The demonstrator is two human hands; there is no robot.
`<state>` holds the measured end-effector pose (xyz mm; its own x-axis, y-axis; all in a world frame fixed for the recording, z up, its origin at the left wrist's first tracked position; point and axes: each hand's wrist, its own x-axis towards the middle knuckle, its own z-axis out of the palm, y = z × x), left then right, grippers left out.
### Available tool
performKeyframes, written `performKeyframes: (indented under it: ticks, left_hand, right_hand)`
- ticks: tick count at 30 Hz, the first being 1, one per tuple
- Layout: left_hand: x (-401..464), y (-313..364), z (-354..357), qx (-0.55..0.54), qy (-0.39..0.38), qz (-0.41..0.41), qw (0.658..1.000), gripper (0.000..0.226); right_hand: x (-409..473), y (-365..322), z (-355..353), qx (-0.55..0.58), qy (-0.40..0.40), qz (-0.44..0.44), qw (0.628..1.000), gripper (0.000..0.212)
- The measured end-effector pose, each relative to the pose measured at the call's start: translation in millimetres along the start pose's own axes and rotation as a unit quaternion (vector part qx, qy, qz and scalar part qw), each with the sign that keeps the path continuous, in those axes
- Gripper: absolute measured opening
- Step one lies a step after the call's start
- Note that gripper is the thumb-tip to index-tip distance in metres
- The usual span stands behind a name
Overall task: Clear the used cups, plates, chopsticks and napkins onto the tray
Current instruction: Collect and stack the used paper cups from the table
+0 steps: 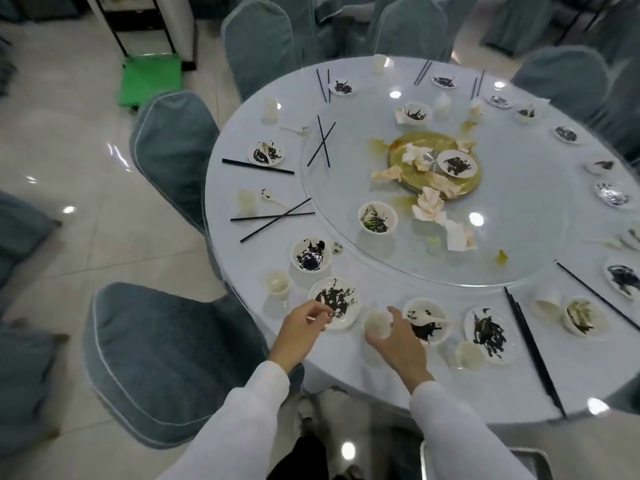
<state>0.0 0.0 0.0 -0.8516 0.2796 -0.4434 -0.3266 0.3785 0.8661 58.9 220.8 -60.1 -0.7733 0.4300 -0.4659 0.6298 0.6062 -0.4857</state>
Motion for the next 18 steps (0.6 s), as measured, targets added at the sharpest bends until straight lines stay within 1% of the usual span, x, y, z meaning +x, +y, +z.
performKeyframes:
  ticks: [4, 8, 10, 14, 18]
  left_hand:
    - [3.9, -9.5, -7.0, 0.006, -0.007, -0.028, 1.0, 0.015]
    - [8.7, -16.8, -9.7, -0.018, 0.014, -0.036, 0.999, 0.016]
    - [6.7, -21.6, -7.7, -0.018, 0.023, -0.038, 0.999, 0.018]
    - [1.7, -32.1, -0.4, -0.008, 0.023, -0.03, 0.999, 0.022]
    - [-12.3, -36.7, 5.8, 0.018, 0.035, -0.011, 0.999, 0.043]
  right_hand:
    - [3.8, -3.5, 10.3, -0.041, -0.001, 0.006, 0.999, 0.086]
    - [8.0, -4.6, 17.1, -0.057, 0.023, -0.007, 0.998, 0.071]
    - [5.5, -1.4, 18.5, -0.055, 0.03, -0.008, 0.998, 0.069]
    - [-2.6, 9.1, 19.5, -0.004, 0.064, -0.019, 0.998, 0.073]
    - [-20.3, 10.4, 15.7, 0.071, 0.084, -0.05, 0.993, 0.074]
